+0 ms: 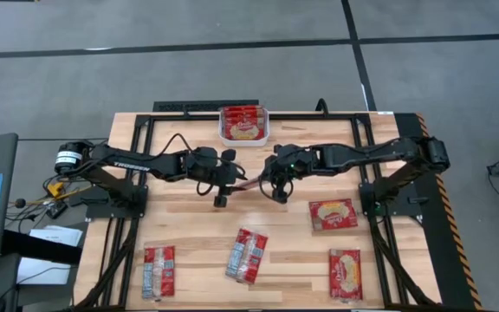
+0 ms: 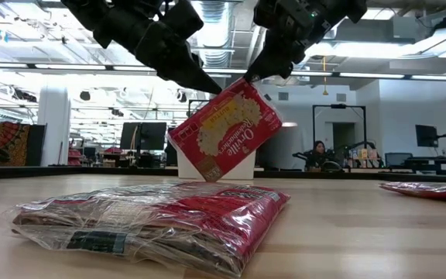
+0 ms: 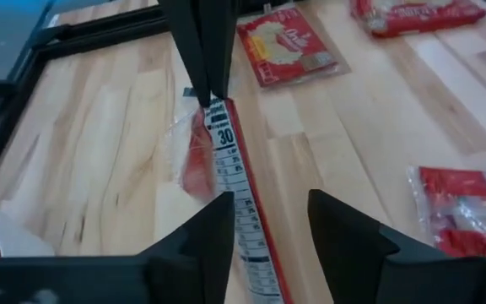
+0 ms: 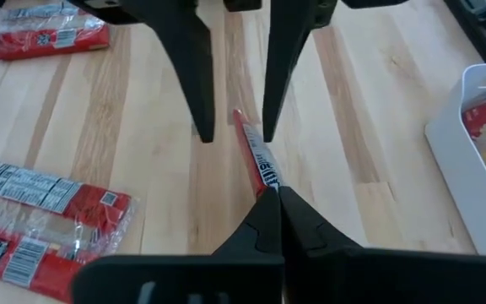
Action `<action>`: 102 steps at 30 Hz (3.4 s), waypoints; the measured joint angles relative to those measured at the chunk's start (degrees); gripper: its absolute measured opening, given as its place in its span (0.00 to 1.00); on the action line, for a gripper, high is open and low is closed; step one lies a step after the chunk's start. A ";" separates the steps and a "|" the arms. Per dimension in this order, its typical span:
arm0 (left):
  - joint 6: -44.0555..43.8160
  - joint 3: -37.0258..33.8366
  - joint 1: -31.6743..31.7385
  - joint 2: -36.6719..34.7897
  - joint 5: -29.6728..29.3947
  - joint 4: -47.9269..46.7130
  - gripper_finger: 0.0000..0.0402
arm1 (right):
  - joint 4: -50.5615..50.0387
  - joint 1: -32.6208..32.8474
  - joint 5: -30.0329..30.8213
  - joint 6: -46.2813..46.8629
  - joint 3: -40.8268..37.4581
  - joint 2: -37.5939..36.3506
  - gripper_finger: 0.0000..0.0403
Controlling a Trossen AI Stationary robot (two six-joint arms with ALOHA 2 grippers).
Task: Sort popcorn bags into baskets
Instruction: Put the red popcorn bag into the white bin
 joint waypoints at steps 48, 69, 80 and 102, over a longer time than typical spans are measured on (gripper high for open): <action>-6.38 0.31 0.30 8.13 -6.11 19.99 0.02 | 49.32 3.97 16.95 16.92 -40.20 -17.50 0.48; -20.77 -19.32 4.95 8.39 -5.40 77.14 0.02 | 93.11 5.16 19.99 8.14 -40.54 4.68 0.46; -20.85 -16.20 4.82 8.39 -0.55 77.17 0.02 | 100.28 1.89 14.58 12.04 -32.87 15.43 0.62; -12.19 -16.00 5.99 8.44 -6.67 49.99 0.35 | 55.01 -1.86 5.84 14.96 -31.45 3.48 0.05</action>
